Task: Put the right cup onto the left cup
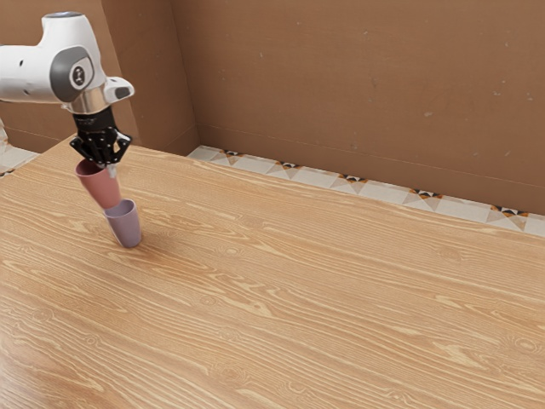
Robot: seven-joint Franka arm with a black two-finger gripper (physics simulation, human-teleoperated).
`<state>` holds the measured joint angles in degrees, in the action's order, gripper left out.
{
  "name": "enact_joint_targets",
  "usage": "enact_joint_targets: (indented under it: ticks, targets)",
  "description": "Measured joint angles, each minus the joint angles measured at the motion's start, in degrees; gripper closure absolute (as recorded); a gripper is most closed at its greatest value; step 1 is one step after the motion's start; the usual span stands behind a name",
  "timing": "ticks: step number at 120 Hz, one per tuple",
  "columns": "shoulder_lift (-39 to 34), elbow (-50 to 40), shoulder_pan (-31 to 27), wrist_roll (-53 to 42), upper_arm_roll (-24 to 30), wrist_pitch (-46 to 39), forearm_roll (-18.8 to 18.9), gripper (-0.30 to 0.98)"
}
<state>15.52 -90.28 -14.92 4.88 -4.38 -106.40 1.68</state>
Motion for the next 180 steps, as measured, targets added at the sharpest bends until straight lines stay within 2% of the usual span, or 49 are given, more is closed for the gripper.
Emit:
enact_joint_targets:
  ticks: [51, 180]
  targets:
    - [7.1, 9.0, 0.9, -1.7, -1.0, 1.0, -0.1, 0.79]
    - [11.8, 12.5, 0.4, -3.9, -2.6, 1.2, -0.9, 0.79]
